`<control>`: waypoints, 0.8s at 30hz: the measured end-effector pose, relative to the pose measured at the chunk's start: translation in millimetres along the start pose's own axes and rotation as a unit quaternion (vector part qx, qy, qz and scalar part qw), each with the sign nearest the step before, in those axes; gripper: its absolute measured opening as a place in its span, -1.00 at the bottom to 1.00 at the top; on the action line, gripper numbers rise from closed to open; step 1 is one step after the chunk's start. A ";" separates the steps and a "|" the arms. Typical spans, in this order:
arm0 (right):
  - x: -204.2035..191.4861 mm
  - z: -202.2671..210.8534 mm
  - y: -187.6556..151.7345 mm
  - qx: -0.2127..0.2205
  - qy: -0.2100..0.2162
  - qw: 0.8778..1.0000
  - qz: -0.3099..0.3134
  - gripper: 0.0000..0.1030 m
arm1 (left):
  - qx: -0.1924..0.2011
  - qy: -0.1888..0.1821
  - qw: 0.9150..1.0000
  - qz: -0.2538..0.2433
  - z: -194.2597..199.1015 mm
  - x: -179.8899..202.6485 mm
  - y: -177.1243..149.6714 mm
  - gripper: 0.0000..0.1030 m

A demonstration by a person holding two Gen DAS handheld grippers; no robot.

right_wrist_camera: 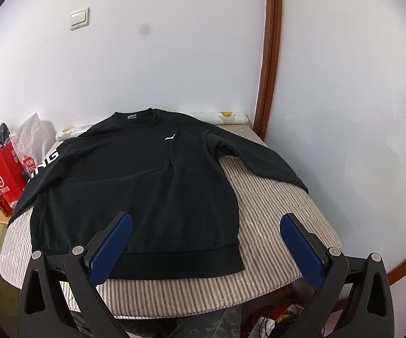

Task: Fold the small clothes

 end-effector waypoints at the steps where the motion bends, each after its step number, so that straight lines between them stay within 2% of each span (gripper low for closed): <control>1: 0.0 0.7 0.5 0.001 0.000 1.000 -0.001 1.00 | -0.001 -0.001 1.000 0.003 -0.1 -1.3 0.0 1.00; 24: 2.4 -4.0 -3.3 -0.003 -0.002 1.000 -0.005 1.00 | 0.001 -0.012 1.000 0.009 4.8 -3.5 2.3 1.00</control>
Point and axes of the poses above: each gripper's, at about its wrist camera, not at the fingertips, and z roughly against the way its jaws point, x to its right, y to its top, the point moved 7 cm from there along -z, roughly the way its jaws point, and after that the axes turned 1 degree about -x, right-handed, at the moved point
